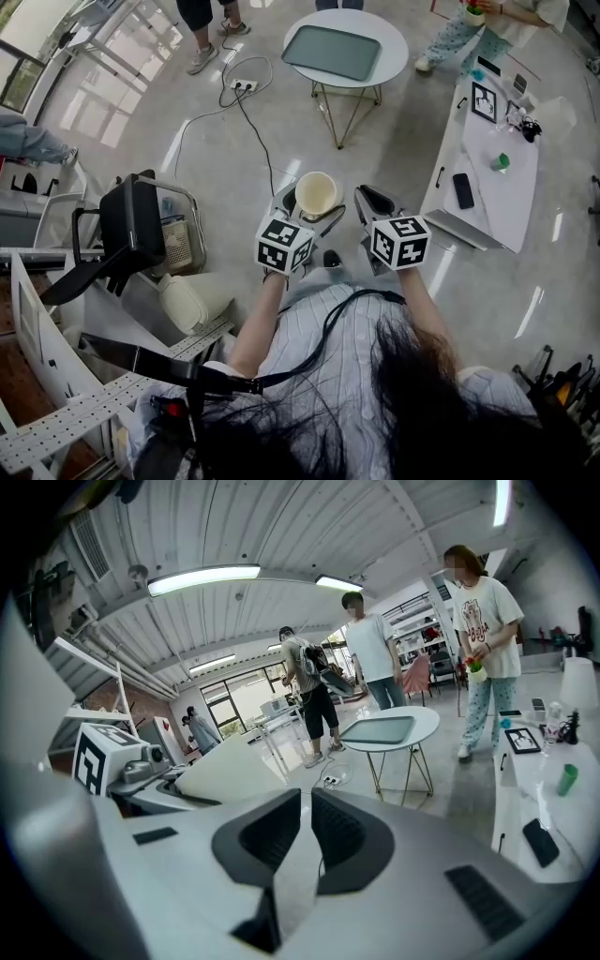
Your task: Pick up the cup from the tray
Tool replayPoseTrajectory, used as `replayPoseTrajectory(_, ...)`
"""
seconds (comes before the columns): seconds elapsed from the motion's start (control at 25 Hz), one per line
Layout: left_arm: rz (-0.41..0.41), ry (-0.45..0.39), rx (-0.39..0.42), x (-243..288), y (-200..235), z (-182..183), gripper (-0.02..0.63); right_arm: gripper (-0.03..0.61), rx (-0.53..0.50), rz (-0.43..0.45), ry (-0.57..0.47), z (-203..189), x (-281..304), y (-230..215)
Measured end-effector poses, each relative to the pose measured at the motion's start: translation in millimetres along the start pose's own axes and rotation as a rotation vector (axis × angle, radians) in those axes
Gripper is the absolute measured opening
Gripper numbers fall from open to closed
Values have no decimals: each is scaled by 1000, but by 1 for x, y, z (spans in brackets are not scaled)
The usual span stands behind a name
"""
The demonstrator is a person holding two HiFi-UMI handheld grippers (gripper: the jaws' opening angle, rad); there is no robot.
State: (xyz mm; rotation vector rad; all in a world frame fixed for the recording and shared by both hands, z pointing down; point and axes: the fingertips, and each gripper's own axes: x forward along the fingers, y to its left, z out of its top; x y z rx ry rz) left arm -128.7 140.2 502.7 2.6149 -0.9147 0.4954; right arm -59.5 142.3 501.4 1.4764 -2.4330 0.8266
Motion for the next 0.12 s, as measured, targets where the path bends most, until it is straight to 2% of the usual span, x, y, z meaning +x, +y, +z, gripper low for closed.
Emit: replayPoseTrajectory(0.12, -3, 1, -2, 0, 0, 0, 436, 55, 1, -4, 2, 0, 0, -1)
